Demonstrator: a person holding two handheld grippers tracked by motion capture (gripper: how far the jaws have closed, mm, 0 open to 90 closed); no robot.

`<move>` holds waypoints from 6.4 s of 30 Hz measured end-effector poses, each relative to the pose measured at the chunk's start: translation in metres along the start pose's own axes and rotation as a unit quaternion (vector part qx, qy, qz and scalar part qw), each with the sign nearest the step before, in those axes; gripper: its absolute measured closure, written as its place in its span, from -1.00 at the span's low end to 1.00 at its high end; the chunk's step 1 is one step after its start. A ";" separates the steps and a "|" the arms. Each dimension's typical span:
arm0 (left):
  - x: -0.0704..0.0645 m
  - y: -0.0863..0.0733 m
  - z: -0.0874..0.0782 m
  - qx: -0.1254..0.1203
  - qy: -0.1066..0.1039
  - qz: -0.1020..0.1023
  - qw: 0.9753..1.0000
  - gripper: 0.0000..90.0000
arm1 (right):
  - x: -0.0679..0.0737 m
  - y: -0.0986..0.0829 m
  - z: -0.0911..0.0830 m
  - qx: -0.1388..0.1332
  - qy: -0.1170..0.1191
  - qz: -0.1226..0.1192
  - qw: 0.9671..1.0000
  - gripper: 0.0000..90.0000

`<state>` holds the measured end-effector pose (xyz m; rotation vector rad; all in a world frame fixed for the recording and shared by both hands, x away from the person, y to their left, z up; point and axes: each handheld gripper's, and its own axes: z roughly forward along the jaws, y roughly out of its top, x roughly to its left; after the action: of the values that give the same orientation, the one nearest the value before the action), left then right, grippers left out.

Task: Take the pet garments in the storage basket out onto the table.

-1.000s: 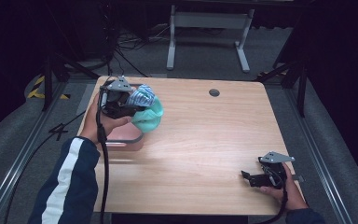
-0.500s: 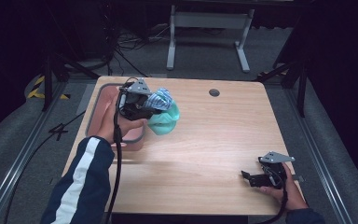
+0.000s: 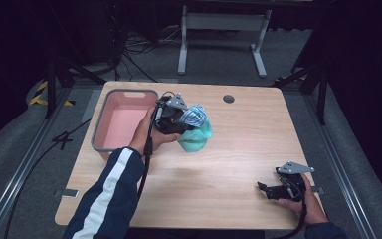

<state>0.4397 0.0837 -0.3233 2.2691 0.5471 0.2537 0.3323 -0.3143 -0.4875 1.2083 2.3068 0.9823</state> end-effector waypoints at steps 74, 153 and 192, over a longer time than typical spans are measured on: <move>-0.023 -0.022 0.091 0.078 0.039 -0.002 0.996 -0.45 | 0.000 0.000 0.000 0.000 0.000 0.000 1.000 -0.87; -0.037 -0.198 -0.037 0.193 0.105 0.064 0.973 -0.52 | 0.000 0.000 0.000 0.000 -0.002 0.000 1.000 -0.87; -0.009 -0.282 -0.069 0.030 0.073 -0.093 0.993 -0.68 | 0.000 -0.001 -0.001 0.000 0.000 0.000 1.000 -0.86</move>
<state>0.3218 0.2963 -0.4827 2.2497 0.8483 0.3159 0.3314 -0.3149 -0.4875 1.2084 2.3069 0.9838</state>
